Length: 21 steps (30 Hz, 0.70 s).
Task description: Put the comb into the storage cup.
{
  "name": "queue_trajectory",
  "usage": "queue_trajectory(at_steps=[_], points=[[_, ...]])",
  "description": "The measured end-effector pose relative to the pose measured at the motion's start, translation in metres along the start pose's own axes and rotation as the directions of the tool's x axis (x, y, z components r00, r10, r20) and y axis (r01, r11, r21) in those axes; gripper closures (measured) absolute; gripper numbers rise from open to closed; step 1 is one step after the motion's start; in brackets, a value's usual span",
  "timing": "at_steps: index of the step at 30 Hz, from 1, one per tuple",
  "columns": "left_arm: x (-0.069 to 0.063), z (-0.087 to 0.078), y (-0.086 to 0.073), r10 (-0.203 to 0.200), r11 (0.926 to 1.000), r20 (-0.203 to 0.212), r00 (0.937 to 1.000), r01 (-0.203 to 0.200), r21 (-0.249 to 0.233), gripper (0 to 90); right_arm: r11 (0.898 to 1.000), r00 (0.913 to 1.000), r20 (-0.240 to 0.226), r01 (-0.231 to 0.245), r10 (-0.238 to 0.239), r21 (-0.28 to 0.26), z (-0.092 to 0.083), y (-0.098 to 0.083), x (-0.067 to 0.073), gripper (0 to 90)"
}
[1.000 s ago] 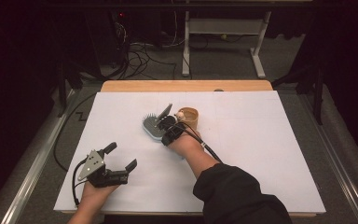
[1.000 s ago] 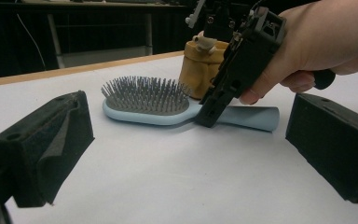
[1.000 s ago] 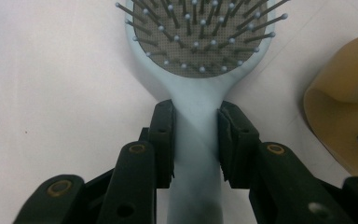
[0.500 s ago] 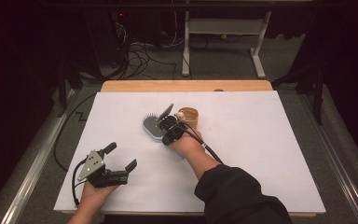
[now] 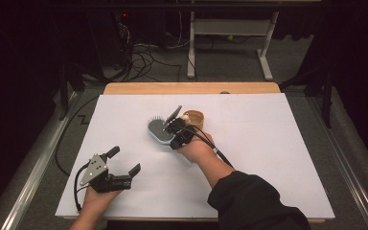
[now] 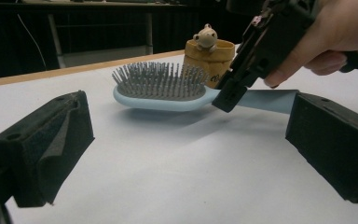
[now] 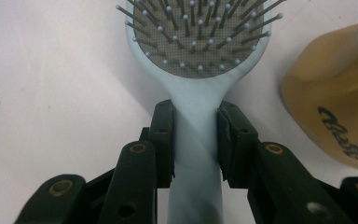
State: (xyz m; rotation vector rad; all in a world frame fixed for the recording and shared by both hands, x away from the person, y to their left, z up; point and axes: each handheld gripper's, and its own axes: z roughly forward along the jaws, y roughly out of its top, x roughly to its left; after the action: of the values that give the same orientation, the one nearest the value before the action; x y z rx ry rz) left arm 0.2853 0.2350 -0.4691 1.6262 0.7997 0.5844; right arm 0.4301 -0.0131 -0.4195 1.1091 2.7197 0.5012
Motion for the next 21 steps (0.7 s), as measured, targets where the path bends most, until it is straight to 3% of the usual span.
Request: queue_trajectory(at_steps=[16, 21], points=[[-0.003, 0.003, -0.001, 0.031, 0.9993, -0.008, 0.9995, -0.031, 0.019, 2.6, 0.999, 0.9989, -0.012, 0.046, -0.045, 0.026, -0.030, -0.038, 0.000, 71.5], [-0.006, 0.005, 0.000, 0.065, 0.9974, -0.013, 0.9978, -0.064, 0.034, 3.7, 0.998, 0.9984, -0.014, 0.054, -0.054, 0.022, -0.042, -0.053, -0.003, 71.5]])
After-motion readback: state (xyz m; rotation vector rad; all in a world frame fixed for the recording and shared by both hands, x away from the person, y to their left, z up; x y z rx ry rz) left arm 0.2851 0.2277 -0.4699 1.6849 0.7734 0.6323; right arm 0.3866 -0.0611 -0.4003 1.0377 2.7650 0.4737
